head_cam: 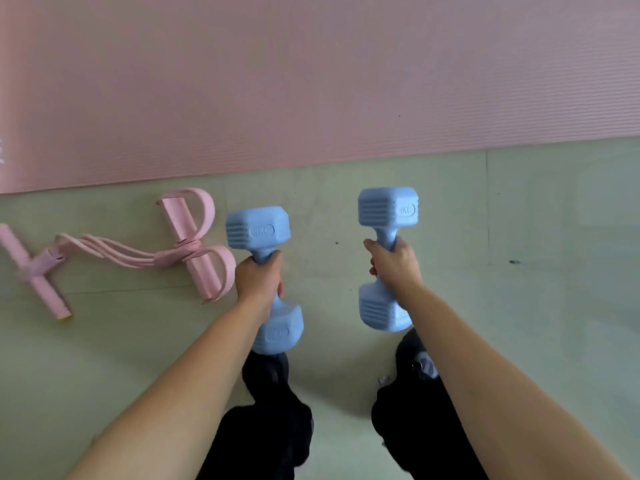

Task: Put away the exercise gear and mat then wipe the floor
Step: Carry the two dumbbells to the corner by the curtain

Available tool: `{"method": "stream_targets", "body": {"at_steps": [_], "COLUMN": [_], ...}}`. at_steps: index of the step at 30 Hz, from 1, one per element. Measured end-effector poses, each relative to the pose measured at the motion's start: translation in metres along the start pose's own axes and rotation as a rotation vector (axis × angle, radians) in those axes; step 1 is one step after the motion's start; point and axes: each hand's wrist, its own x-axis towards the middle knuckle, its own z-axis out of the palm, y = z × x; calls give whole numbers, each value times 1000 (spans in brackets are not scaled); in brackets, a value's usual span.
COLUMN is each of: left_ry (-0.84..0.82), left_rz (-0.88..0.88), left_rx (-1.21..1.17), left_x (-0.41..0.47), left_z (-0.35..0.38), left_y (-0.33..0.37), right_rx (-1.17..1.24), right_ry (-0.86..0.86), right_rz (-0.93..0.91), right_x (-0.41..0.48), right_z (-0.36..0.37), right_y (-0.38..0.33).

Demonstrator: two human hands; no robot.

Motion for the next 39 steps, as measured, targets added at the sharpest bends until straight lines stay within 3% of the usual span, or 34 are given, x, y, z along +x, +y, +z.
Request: {"method": "stream_targets", "body": {"at_steps": [7, 13, 18, 22, 28, 39], "left_ry": [-36, -122, -216, -309, -420, -612], "left_rz": [39, 245, 463, 627, 789, 854], "left_rx": [-112, -97, -74, -18, -17, -99], "left_x": [-205, -426, -568, -660, -792, -949], "left_z": [-105, -213, -230, -189, -65, 142], "left_y": [76, 186, 266, 319, 383, 502], "right_rx": [196, 366, 536, 691, 796, 852], "right_ry": [66, 171, 277, 339, 385, 528], "right_rz": [28, -56, -187, -265, -356, -470], "right_x": [-208, -433, -558, -597, -590, -546], "right_z": [-80, -206, -317, -410, -579, -855], "right_y": [-49, -136, -169, -166, -132, -111]}}
